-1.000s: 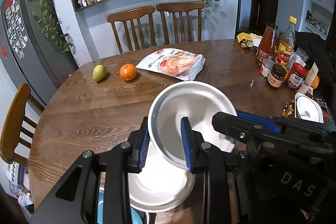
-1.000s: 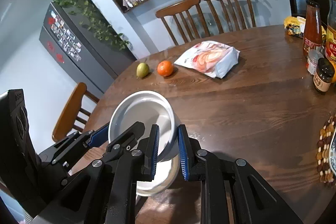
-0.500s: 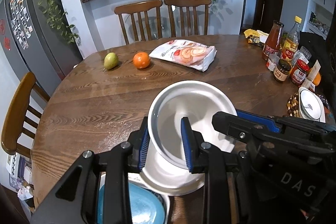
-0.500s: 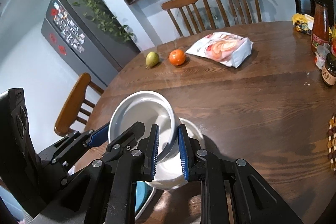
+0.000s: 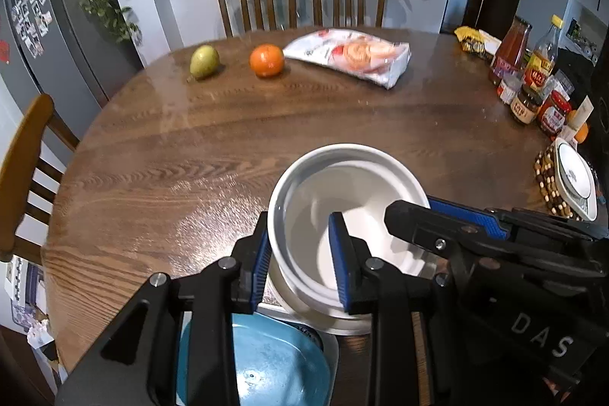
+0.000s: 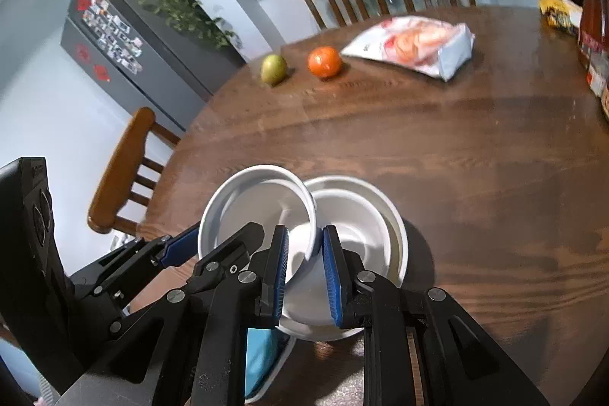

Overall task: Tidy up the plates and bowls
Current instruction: 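Lower the held ramekin into the smaller white bowl on the stack, then open the left tool and lift it away from the stack, then grasp the rim of the white plate-and-bowl stack with both tools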

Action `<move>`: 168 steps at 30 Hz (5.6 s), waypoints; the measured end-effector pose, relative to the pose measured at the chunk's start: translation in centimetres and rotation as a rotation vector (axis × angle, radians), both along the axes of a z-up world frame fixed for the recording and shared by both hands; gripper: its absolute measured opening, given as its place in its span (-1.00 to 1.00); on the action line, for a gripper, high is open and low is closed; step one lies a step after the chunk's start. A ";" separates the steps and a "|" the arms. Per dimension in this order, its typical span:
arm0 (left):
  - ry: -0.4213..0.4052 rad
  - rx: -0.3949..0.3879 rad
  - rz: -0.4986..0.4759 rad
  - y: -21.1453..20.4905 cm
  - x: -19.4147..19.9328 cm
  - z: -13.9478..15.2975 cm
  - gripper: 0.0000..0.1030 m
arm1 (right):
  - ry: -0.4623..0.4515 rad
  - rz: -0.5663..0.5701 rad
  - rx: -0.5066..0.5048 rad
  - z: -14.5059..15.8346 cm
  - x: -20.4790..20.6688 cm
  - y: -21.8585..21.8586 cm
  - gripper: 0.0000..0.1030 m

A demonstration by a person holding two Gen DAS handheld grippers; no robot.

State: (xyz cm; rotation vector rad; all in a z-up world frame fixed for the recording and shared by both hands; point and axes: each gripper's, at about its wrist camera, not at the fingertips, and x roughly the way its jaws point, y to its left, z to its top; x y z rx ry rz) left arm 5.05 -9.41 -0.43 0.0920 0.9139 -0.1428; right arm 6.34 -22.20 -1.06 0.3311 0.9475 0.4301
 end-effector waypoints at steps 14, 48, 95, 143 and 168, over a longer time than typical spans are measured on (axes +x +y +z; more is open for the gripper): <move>0.107 -0.004 -0.031 -0.4 1.7 -3.5 -0.51 | 0.101 -0.035 -0.021 -3.7 1.5 -0.2 -0.57; 0.116 -0.002 -0.046 -0.7 1.9 -3.9 -0.52 | 0.093 -0.032 -0.076 -3.8 1.8 0.1 -0.57; 0.092 0.048 -0.040 -0.9 0.9 -3.9 -0.51 | 0.089 -0.024 -0.093 -3.7 0.9 0.2 -0.57; 0.236 -0.045 0.052 7.4 3.8 -2.6 0.77 | 0.177 -0.210 -0.043 -3.6 -0.1 -5.1 0.17; 0.337 0.016 0.003 6.8 6.4 -5.0 0.75 | 0.276 -0.229 -0.079 -6.9 1.4 -4.7 0.16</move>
